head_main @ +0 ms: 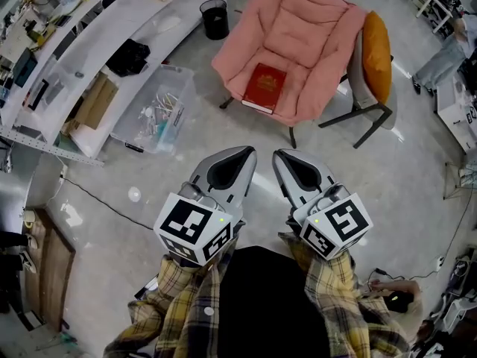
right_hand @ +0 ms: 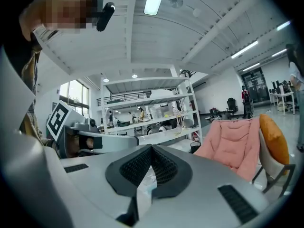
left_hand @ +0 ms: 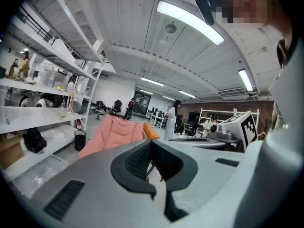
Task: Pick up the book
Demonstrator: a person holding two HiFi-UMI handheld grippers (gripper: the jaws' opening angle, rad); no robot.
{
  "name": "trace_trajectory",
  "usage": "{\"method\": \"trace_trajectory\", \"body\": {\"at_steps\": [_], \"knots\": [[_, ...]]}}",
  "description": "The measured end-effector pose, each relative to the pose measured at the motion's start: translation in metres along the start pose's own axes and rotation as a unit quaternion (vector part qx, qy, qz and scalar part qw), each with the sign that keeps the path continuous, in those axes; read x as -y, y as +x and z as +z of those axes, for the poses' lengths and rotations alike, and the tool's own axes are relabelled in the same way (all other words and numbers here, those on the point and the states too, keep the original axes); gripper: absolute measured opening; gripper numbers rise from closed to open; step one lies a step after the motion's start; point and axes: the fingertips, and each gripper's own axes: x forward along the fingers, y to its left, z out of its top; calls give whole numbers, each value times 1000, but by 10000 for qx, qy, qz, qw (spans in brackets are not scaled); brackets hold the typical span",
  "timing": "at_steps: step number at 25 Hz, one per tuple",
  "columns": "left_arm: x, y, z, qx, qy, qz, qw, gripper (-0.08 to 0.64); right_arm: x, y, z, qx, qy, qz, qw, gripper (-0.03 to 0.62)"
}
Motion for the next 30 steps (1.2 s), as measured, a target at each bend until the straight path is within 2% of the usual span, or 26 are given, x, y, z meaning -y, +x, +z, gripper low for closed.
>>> {"method": "trace_trajectory", "body": {"at_steps": [5, 12, 16, 19, 30], "knots": [[-43, 5, 3, -144, -66, -126, 9998, 3, 4, 41, -3, -116, 89, -154, 9998, 14], [-78, 27, -3, -367, -290, -209, 9987, 3, 23, 72, -10, -356, 252, -293, 9986, 14], [-94, 54, 0, -387, -323, -181, 9986, 3, 53, 88, -9, -403, 279, -303, 9983, 15], [-107, 78, 10, -337, -297, -128, 9989, 3, 77, 103, -1, -404, 126, -264, 9988, 15], [-141, 196, 70, -12, -162, 76, 9998, 3, 187, 147, 48, -314, -181, 10, 9993, 15]]}}
